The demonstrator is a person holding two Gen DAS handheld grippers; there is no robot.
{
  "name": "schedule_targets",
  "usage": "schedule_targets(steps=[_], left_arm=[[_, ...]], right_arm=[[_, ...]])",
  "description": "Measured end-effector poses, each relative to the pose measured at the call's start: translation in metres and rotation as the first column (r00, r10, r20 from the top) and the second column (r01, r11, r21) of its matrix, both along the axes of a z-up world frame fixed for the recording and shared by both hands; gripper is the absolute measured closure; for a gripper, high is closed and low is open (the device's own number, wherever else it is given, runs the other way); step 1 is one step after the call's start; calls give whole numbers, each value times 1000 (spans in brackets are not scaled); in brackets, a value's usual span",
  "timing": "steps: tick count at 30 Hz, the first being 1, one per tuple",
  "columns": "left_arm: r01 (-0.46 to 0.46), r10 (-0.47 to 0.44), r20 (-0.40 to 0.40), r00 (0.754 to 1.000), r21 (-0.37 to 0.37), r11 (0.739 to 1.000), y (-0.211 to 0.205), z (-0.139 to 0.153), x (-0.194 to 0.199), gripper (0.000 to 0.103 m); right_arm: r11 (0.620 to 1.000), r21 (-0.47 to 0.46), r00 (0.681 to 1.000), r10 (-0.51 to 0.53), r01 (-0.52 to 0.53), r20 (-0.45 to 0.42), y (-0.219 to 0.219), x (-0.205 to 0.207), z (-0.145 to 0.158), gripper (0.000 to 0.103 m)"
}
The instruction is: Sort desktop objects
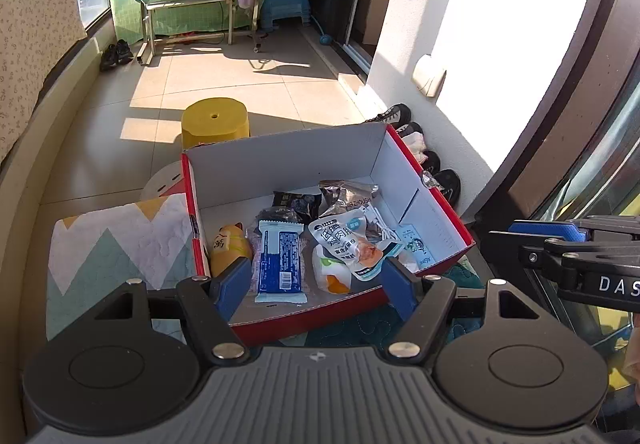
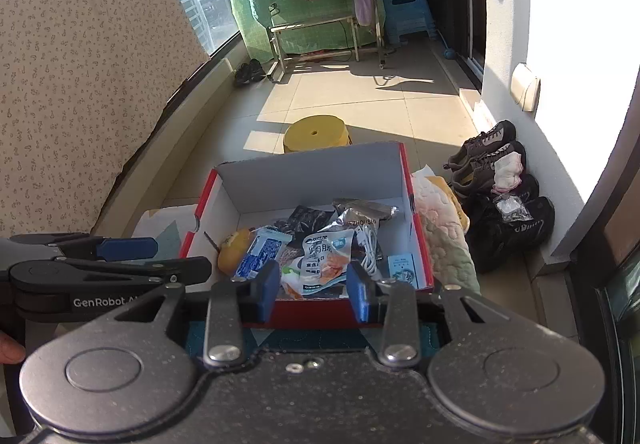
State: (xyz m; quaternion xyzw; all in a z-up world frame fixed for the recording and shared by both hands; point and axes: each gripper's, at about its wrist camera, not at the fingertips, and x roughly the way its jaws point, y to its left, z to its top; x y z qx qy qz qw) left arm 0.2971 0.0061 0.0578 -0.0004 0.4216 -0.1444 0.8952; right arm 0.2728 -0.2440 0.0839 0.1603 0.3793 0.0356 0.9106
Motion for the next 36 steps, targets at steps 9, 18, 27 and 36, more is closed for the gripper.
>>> schedule_targets(steps=[9, 18, 27, 36], left_arm=[[-3, 3, 31, 1000, -3, 1000, 1, 25, -48, 32], [-32, 30, 88, 996, 28, 999, 4, 39, -95, 32], [-69, 64, 113, 992, 40, 997, 13, 43, -130, 30], [-98, 91, 117, 989, 57, 994, 19, 41, -161, 18]], right_arm=[[1000, 1, 999, 21, -21, 38, 12, -40, 18, 66], [999, -22, 996, 44, -43, 73, 27, -75, 30, 66], [999, -23, 996, 39, -37, 86, 36, -102, 31, 61], [999, -25, 994, 31, -29, 105, 43, -121, 29, 55]])
